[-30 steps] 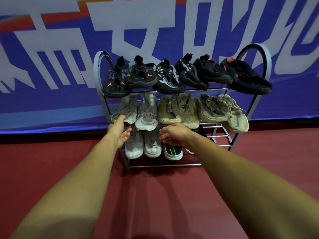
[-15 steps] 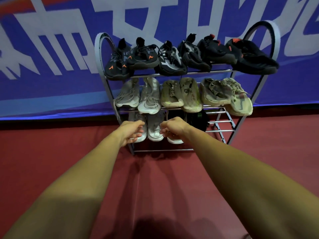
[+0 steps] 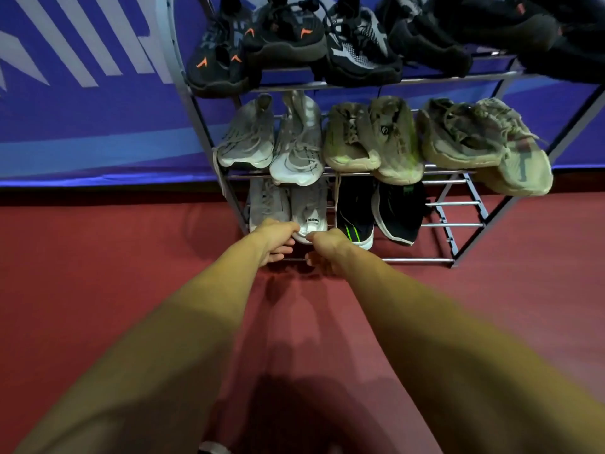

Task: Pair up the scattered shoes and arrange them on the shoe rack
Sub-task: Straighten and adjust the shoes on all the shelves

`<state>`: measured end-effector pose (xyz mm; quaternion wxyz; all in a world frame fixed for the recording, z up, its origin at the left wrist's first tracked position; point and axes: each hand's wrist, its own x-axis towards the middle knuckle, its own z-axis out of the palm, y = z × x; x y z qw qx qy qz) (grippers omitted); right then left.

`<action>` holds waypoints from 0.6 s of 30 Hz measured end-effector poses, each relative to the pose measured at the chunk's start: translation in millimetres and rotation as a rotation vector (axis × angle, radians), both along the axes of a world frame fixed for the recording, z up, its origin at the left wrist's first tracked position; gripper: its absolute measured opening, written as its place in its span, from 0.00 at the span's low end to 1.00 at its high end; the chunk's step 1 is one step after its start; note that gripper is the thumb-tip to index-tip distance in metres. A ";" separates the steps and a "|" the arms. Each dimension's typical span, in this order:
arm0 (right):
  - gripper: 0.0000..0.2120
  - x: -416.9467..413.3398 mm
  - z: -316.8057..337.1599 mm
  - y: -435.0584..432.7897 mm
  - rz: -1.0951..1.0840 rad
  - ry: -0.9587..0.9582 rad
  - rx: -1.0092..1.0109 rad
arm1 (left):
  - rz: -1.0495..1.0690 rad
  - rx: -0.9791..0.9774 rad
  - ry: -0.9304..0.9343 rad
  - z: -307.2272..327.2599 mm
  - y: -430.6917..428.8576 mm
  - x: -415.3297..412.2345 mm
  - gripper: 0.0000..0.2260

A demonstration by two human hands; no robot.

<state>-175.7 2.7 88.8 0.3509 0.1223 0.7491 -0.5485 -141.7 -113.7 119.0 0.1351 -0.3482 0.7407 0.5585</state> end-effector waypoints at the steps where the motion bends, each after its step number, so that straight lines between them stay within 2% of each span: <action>1: 0.08 -2.9 -4.0 -4.2 -0.026 -0.029 -0.007 | 0.003 0.001 -0.004 -3.2 0.5 -5.4 0.05; 5: 0.11 -16.1 -21.4 -23.8 -0.156 -0.138 -0.085 | -0.012 -0.007 0.002 -17.5 -4.6 -24.4 0.06; 10: 0.10 -26.1 -30.4 -34.4 -0.342 -0.262 -0.276 | -0.019 -0.009 -0.012 -24.1 -15.2 -35.4 0.05; 18: 0.06 -28.4 -6.8 -18.4 -0.215 -0.252 -0.265 | -0.026 -0.037 -0.008 -17.9 -24.5 -34.0 0.08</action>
